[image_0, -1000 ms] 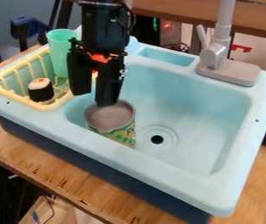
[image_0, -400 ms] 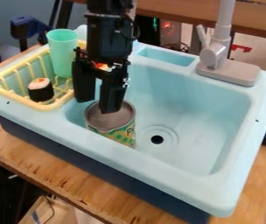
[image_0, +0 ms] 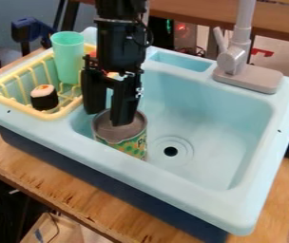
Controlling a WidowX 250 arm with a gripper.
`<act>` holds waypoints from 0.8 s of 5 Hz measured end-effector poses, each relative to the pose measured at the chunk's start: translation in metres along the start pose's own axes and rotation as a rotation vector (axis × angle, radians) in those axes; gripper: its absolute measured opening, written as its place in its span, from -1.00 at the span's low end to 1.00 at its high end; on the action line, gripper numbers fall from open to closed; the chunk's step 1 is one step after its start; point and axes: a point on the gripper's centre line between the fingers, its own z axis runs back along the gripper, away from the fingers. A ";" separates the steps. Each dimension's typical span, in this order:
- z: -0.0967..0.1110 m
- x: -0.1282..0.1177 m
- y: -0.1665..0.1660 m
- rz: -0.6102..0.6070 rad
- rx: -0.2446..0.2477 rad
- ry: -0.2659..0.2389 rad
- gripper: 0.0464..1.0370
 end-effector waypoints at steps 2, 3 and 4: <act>0.000 0.007 -0.004 -0.019 -0.025 -0.041 0.93; -0.007 0.010 -0.010 -0.024 -0.062 -0.063 0.93; -0.011 0.016 -0.020 -0.029 -0.101 -0.074 0.93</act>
